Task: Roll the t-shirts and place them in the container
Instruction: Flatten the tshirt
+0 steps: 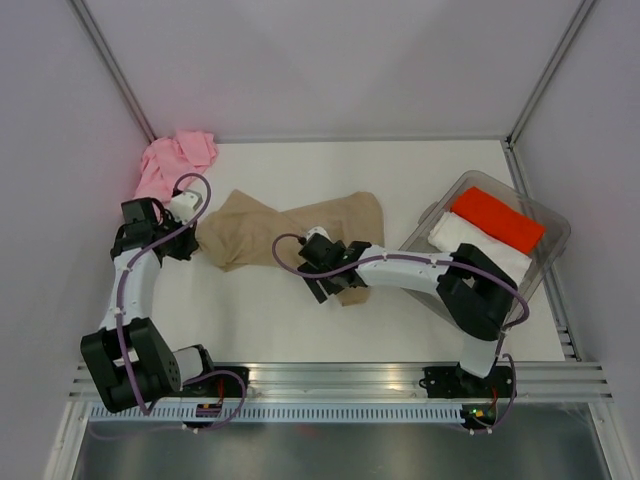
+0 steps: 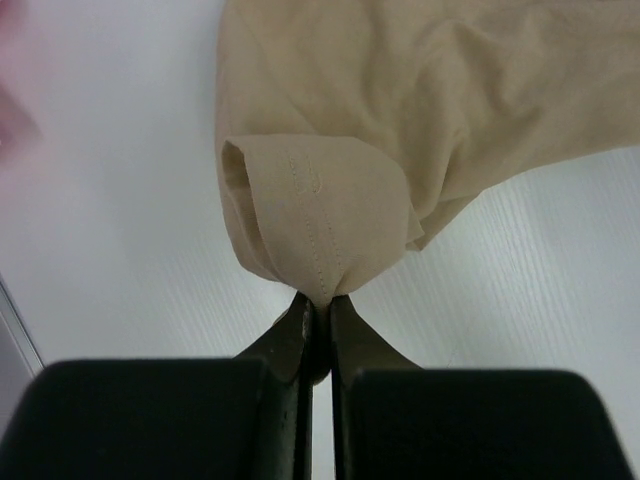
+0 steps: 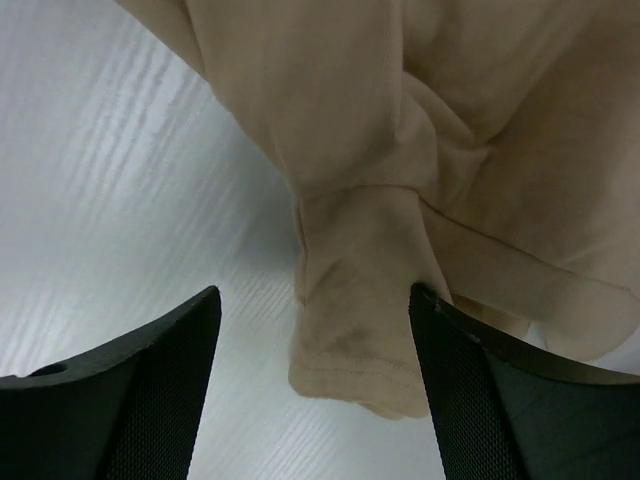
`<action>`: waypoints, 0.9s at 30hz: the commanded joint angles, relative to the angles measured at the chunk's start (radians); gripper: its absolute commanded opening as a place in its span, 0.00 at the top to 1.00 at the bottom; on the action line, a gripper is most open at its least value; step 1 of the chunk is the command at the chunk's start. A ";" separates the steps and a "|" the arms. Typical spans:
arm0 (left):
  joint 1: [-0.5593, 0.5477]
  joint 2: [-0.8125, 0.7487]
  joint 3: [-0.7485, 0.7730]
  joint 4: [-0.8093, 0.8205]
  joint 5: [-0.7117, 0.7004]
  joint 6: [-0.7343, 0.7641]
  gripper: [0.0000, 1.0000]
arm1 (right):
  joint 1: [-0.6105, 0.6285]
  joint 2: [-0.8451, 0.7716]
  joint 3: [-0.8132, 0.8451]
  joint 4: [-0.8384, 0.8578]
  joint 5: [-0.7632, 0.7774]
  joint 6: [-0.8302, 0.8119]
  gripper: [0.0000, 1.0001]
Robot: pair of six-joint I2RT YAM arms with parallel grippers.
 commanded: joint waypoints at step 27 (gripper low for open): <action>0.223 -0.119 0.262 -0.276 0.259 0.178 0.98 | -0.246 -0.150 0.815 -0.122 -0.156 -0.081 0.99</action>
